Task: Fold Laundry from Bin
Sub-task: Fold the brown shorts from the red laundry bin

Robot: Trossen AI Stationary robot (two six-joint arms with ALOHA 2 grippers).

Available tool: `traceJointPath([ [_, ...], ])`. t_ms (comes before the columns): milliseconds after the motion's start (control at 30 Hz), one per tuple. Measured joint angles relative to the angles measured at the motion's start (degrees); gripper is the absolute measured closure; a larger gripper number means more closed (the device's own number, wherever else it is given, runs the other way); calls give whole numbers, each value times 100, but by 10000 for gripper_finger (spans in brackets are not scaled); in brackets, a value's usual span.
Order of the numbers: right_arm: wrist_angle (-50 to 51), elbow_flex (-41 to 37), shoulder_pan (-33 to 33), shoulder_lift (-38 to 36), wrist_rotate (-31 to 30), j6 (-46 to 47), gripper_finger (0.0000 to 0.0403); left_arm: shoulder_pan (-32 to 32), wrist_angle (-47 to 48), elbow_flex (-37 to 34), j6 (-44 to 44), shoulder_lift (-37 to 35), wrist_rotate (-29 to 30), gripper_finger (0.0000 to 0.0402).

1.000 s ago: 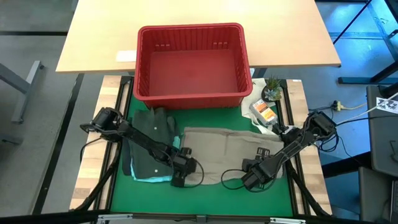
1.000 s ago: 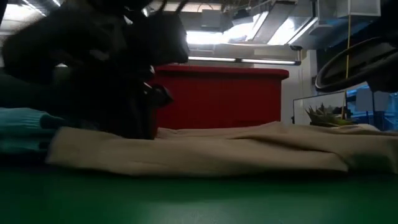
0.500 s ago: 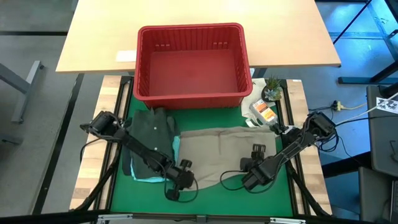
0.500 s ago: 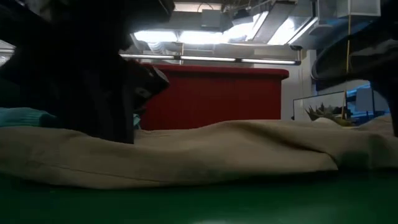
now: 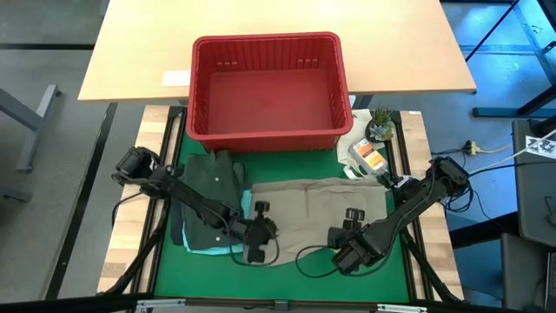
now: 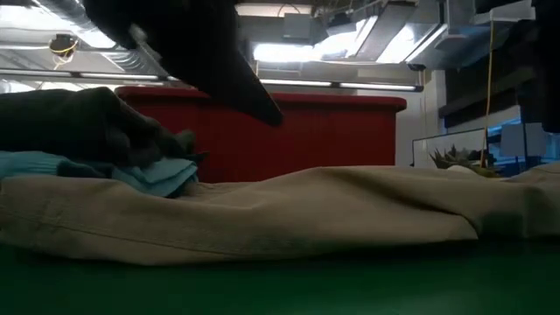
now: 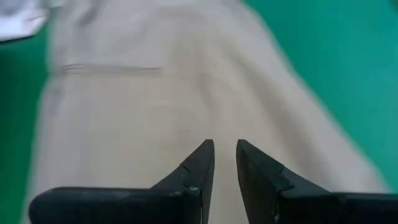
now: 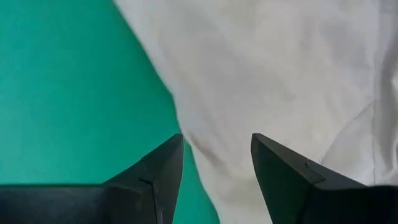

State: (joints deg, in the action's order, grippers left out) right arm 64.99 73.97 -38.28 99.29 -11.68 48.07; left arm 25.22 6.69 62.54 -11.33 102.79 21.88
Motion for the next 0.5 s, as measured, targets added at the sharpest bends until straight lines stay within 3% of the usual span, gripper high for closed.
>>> traceJointPath([
  [200,-7,-420,0,-2,-323,688,214,-412,223,0,-41,56,423,338],
  [500,-203,-1427,0,-2,-271,1642,214,-753,394,-2,-54,565,349,337],
])
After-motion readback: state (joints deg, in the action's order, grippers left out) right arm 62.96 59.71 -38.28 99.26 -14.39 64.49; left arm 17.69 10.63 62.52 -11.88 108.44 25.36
